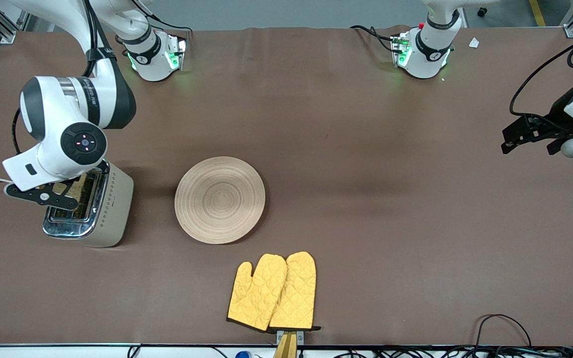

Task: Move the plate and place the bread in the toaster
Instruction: 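Lower the bread into the toaster slot and open the right gripper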

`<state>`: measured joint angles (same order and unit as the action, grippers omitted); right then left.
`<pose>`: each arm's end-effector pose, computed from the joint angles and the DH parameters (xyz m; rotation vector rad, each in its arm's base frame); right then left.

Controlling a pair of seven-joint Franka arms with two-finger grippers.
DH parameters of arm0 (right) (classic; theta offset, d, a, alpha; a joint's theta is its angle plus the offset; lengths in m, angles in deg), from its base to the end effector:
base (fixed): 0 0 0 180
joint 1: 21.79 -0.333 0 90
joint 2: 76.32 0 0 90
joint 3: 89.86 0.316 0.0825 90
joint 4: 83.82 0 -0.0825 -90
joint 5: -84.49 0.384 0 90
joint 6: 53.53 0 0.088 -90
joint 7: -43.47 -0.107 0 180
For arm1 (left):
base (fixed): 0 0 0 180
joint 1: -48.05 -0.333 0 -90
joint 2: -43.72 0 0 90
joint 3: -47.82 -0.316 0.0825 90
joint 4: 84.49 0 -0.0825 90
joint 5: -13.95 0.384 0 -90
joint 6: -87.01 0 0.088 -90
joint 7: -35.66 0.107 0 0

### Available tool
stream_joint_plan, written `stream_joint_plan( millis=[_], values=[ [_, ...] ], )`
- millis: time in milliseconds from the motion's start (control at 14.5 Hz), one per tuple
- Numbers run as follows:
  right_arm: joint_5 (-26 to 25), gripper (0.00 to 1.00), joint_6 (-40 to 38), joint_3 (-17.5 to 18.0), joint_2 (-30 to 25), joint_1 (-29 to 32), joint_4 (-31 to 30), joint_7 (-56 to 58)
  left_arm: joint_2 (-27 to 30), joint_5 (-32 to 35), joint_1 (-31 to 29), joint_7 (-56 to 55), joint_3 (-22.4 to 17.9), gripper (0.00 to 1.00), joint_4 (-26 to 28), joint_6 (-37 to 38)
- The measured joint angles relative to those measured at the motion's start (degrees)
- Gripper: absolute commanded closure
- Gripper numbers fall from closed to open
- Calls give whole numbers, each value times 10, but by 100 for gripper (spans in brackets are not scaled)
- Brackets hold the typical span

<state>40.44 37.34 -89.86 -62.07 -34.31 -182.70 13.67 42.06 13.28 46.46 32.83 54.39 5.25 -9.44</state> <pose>0.5976 0.0575 0.4390 2.2974 -0.1502 -0.0869 0.5724 -0.0500 0.6209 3.1172 -0.0569 0.1359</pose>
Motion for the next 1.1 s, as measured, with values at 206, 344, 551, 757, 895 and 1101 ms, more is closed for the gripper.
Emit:
stream_joint_plan(
  millis=[206, 344, 551, 757, 895, 1101],
  values=[
    [-1, 100, 10, 0, 0, 0, -3, 0, 0, 0, 0, 0, 0, 0, 0, 0],
    [-1, 100, 18, 0, 0, 0, -4, 0, 0, 0, 0, 0, 0, 0, 0, 0],
    [-3, 100, 39, 0, 1, 9, -9, 0, 0, 0, 0, 0, 0, 0, 0, 0],
    [-5, 100, 51, 0, 6, 16, -15, 0, 0, 0, 0, 0, 0, 0, 0, 0],
    [-5, 100, 53, 0, 10, 16, -16, 0, 0, 0, 0, 0, 0, 0, 0, 0],
    [-5, 100, 63, 1, 19, 16, -18, 0, 0, 0, 0, 0, 0, 0, 0, 0]
  ],
)
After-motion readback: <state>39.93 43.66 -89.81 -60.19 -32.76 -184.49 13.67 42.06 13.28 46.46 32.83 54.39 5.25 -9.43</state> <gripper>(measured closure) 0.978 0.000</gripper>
